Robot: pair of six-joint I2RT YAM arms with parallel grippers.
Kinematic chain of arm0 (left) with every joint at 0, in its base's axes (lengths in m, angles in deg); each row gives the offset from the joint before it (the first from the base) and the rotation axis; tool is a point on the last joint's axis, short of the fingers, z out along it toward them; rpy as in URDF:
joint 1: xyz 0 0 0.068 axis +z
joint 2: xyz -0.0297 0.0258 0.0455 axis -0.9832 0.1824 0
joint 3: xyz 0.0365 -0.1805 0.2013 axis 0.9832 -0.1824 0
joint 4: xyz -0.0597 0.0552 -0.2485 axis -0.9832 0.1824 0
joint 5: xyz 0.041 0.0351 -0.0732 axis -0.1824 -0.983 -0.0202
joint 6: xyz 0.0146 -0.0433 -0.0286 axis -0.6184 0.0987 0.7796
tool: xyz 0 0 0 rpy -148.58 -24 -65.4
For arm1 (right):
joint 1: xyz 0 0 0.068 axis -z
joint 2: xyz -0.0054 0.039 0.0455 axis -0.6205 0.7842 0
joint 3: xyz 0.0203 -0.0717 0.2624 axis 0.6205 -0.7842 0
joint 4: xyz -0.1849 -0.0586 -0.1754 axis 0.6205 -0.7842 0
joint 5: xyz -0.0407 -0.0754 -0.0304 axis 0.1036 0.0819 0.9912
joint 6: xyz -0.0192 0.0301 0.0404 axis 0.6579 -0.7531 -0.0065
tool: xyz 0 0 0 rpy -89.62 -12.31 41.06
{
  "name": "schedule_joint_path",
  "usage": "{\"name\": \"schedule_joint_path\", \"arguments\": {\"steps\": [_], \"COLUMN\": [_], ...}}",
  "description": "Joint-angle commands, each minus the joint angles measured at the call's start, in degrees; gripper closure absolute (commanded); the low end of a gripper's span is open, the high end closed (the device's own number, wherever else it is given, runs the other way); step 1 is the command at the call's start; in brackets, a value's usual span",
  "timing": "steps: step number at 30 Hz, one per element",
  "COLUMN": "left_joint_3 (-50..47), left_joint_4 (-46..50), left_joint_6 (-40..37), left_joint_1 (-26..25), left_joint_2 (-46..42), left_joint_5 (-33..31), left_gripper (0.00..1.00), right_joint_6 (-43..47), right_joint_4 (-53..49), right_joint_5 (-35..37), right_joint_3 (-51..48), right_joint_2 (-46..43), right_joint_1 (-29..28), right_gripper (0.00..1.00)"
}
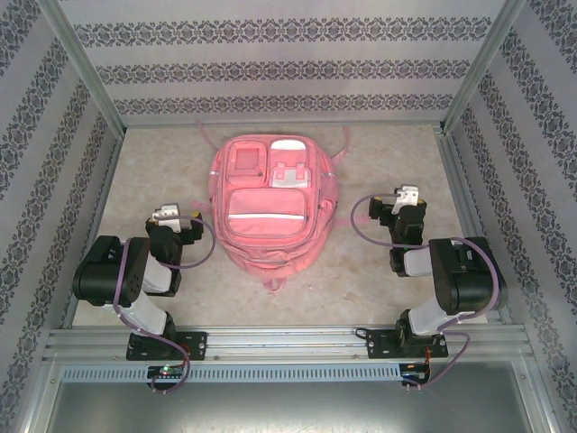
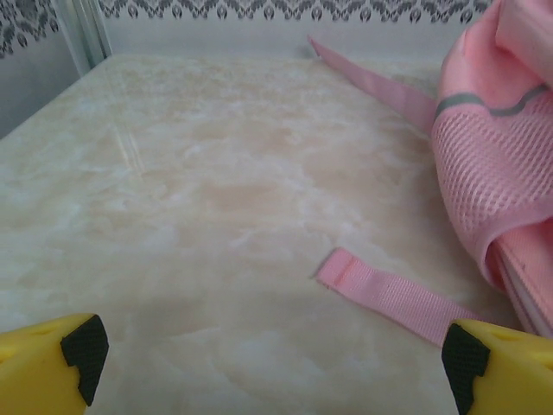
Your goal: Pack the student bag
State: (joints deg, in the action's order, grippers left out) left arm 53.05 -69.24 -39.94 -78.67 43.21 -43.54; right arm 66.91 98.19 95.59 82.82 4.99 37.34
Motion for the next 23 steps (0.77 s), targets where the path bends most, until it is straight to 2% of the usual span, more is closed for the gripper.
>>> {"name": "schedule_joint_path", "arguments": {"steps": [1, 3, 7, 18, 22, 23], "left_joint_3": [-0.7, -0.5, -0.5, 0.3, 3.3, 3.1], "left_joint_4": [-7.4, -7.4, -7.4, -7.3, 1.4, 1.2], "left_joint_6": [1.0, 1.1, 0.9, 0.7, 0.0, -0.2], "left_joint_1": [0.1, 0.1, 0.1, 0.1, 0.1, 0.1], "left_joint_2": [0.2, 0.4, 0.3, 0.9, -1.5, -1.5], "left_joint_5": [0.0, 0.0, 0.1, 0.3, 2.7, 2.9], "left_gripper": [0.0, 0.0, 0.0, 0.0, 0.0, 0.0], "right_joint_6": [-2.2, -3.6, -3.9, -3.6, -3.6, -3.6], "right_joint_4": [7.3, 10.7, 15.4, 14.7, 14.7, 14.7], "right_joint_5": [5.3, 2.9, 2.7, 2.3, 2.3, 2.4], "right_joint_3": [-3.8, -6.2, -6.9, -6.6, -6.5, -6.5], "right_joint_2": [-1.6, -1.7, 0.5, 0.4, 0.3, 0.4], "right_joint_1": [-0.5, 1.2, 1.4, 1.4, 1.4, 1.4], "right_gripper": [0.02, 0.02, 0.02, 0.02, 0.02, 0.02]}}
